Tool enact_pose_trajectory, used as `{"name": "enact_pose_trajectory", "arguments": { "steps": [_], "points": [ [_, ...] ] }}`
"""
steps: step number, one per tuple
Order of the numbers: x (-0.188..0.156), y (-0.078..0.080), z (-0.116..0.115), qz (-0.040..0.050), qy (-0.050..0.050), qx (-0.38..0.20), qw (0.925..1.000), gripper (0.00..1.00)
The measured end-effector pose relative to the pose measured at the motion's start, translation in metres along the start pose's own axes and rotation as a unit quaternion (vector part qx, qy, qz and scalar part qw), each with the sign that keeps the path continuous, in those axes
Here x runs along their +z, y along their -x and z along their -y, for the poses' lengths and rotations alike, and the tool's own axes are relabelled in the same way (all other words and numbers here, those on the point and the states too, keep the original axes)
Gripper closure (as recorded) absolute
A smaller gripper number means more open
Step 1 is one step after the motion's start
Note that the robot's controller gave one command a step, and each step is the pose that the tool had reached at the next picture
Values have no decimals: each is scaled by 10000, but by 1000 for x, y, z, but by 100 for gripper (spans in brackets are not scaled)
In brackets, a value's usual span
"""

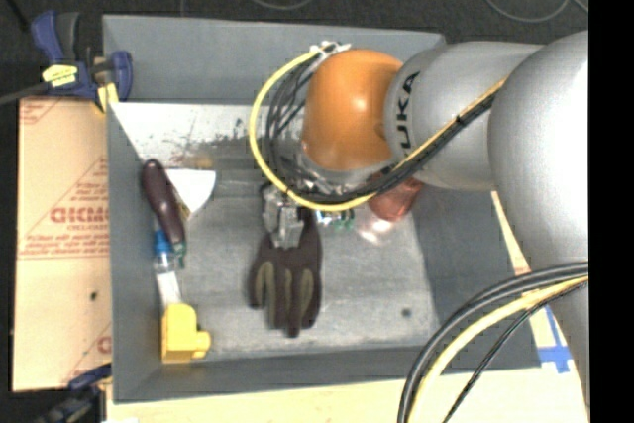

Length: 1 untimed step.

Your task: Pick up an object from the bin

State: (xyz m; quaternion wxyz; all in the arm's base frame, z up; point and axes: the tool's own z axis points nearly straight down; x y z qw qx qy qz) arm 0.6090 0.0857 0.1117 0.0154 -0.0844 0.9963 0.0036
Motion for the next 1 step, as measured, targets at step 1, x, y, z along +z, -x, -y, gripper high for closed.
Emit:
{"name": "enact_pose_trajectory", "arguments": {
  "steps": [1],
  "points": [
    [-23,-9,1,-31,1,3,10000,100]
  ]
}}
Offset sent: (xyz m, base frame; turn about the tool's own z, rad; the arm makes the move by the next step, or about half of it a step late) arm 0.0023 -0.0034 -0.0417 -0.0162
